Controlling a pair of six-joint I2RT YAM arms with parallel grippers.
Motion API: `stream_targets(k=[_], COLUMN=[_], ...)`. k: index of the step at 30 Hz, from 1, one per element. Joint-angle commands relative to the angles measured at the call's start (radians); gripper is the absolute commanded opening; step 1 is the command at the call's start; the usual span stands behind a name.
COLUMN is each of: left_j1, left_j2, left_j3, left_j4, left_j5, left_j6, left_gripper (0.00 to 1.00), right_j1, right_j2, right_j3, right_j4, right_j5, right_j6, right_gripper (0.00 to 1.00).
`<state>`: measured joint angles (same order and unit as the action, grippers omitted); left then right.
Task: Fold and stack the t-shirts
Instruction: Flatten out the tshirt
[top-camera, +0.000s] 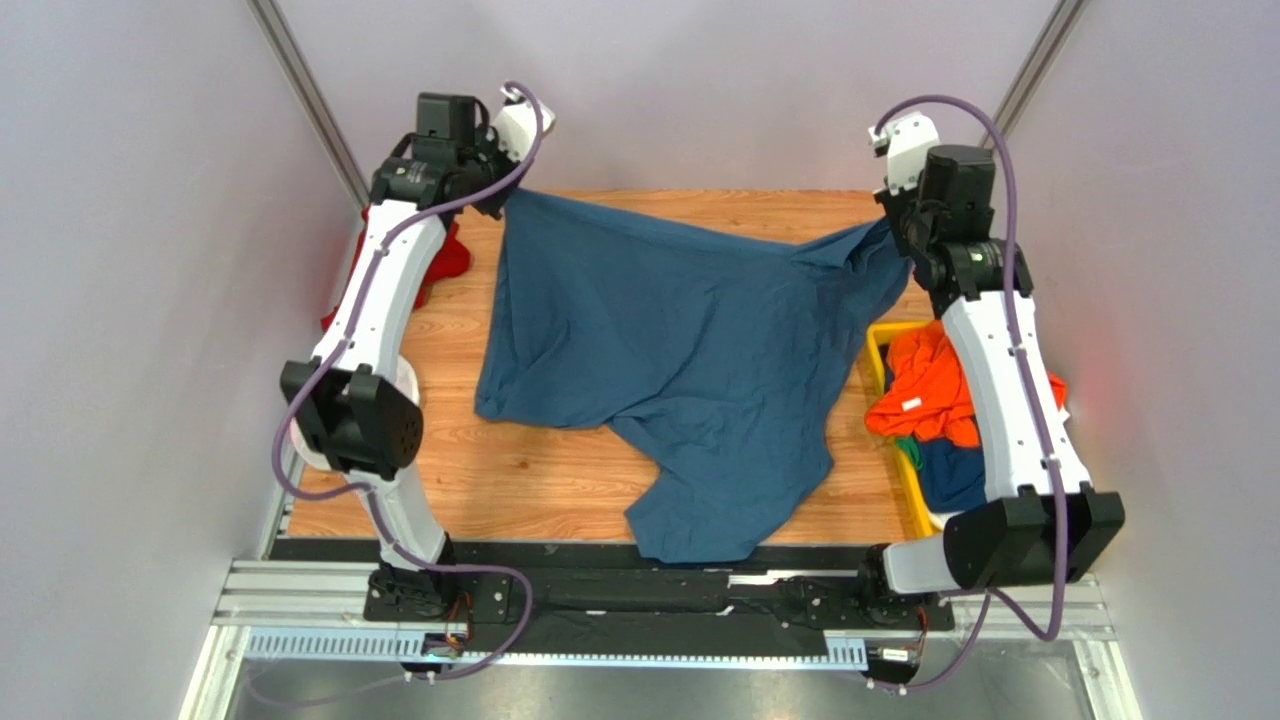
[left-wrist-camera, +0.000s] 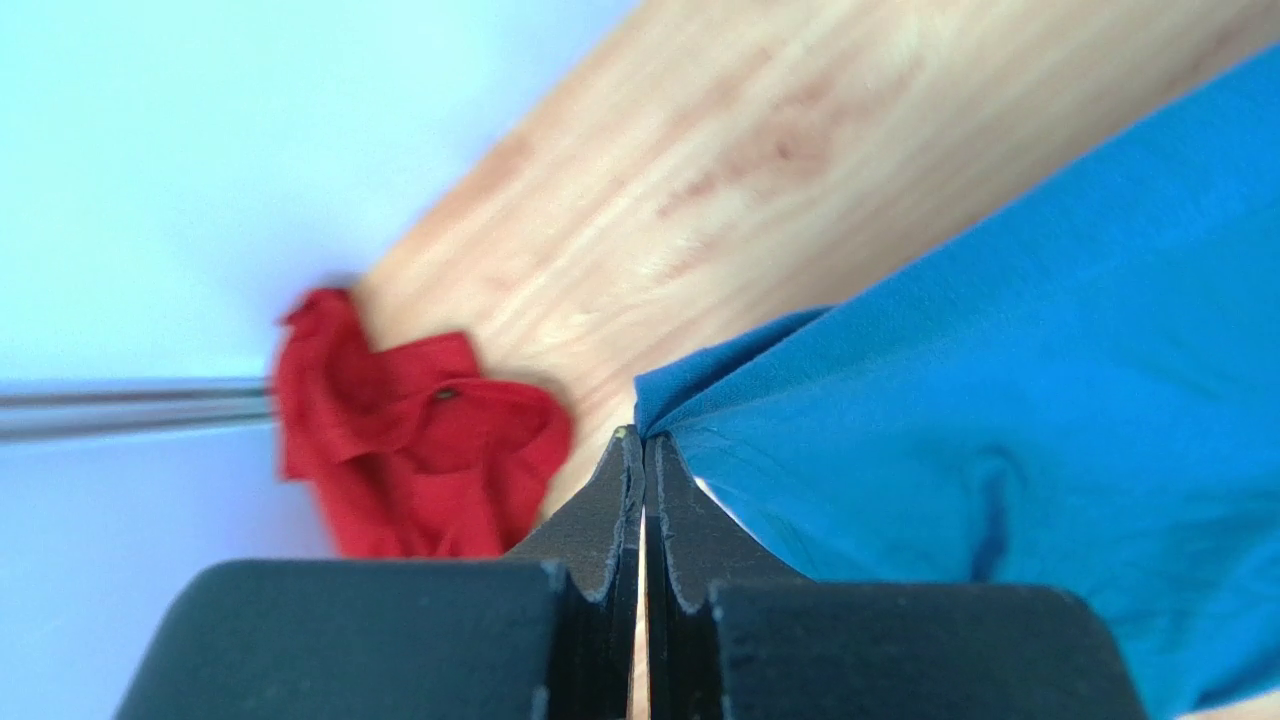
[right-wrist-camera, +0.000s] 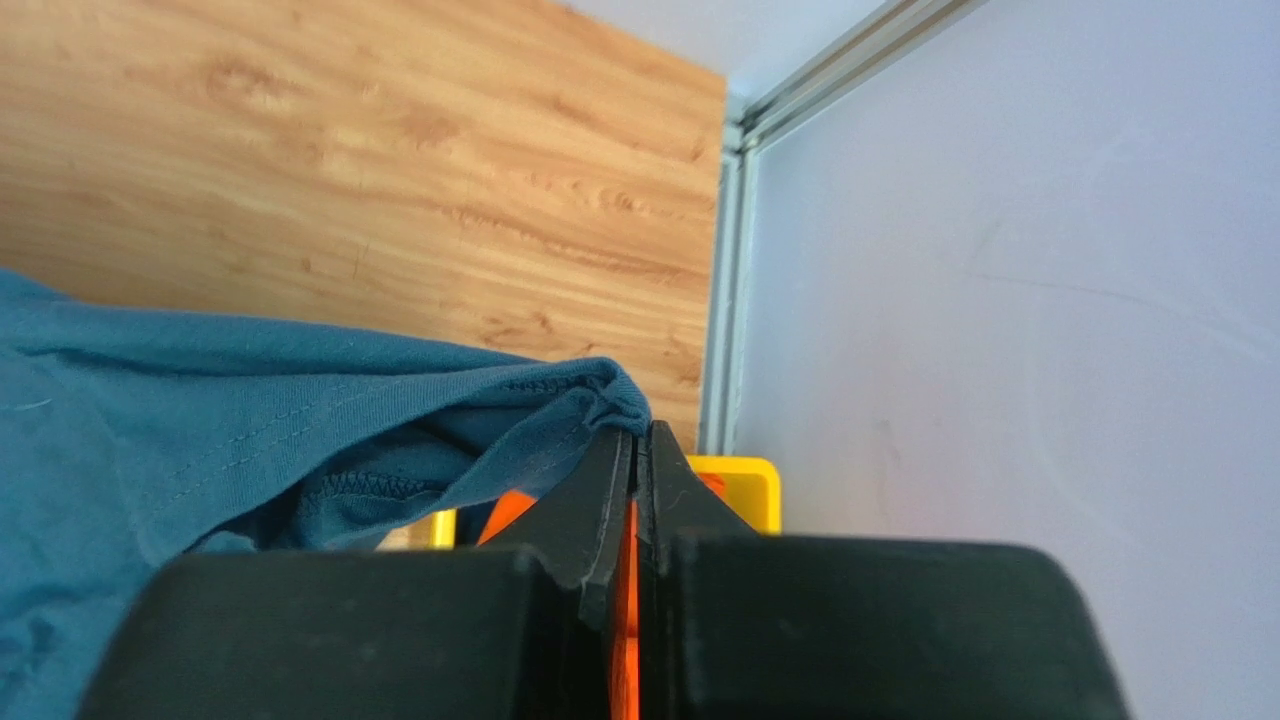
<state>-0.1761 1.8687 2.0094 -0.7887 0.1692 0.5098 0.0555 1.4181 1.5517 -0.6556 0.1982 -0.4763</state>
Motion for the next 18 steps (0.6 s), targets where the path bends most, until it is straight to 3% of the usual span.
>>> stream_targets(k=[1,9,15,18], left_j1=[0.003,0.003,0.042,0.066], left_j2=[-0.117,-0.388,-0.476,-0.523], left_j3=[0.005,-0.003,0.186,0.190], left_j4=[-0.007,0.019,0.037,0.106], left_j5=[-0.072,-0.192,-0.261,-0.284], left_j6=[-0.066,-0.114,-0.148,-0.159], left_gripper=[0.00,0.00,0.00,0.00], right_j1=[-0.008,-0.006,-0.008,-0.008], right_j2=[-0.102,-0.231,-0.186,-0.194], right_j3=[0.094,0.293,0.575,0.587], right_j4=[-0.004,-0.041,-0.064,-0.061], right_j5=[0.029,0.020,0.058,0.063], right_j6=[-0.027,-0.068,-0.153,-0.169], right_gripper=[0.00,0.00,0.00,0.00])
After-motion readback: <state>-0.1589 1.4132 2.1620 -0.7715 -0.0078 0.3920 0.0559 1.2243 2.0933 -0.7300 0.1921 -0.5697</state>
